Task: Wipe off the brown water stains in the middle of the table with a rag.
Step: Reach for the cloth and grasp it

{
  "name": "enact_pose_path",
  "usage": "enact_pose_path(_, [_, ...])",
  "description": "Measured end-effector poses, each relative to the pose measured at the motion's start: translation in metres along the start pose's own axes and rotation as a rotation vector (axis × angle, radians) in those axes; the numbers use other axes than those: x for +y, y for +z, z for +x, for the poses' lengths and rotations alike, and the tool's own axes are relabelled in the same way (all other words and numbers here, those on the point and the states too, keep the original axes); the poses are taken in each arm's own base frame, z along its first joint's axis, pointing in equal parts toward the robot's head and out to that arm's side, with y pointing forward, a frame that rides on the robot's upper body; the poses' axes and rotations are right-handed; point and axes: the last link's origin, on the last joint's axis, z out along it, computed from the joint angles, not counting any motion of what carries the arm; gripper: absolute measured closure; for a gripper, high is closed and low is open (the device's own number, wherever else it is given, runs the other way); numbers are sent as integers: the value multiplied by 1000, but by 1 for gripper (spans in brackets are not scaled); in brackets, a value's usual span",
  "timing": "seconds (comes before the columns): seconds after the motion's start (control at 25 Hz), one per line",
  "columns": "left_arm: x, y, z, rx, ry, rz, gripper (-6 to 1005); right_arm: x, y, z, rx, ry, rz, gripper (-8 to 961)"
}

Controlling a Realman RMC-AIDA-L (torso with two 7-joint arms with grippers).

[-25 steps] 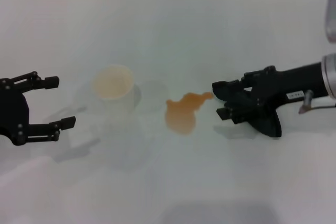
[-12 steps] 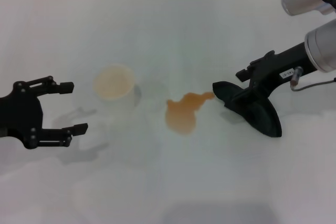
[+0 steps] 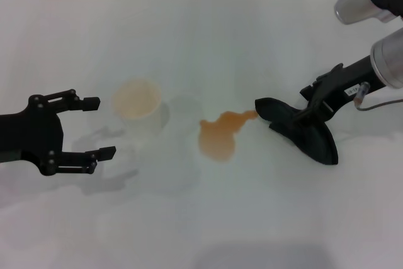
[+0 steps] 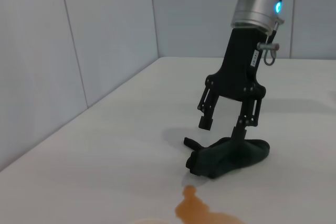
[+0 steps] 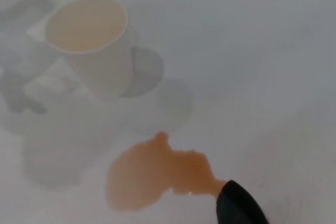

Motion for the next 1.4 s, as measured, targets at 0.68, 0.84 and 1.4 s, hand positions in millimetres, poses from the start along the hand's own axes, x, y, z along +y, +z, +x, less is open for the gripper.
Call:
enact_pose_path(0.68, [-1,3,1,5,10,0,109,4,23,10,31,11,-15,202])
enact_pose_path(0.84, [-1,4,1,6,9,-1,109,4,23,10,31,11,-11,223])
enact_pose_path(1.4, [0,5,0,7,6,3,110,4,25,10,32,24,-9,424])
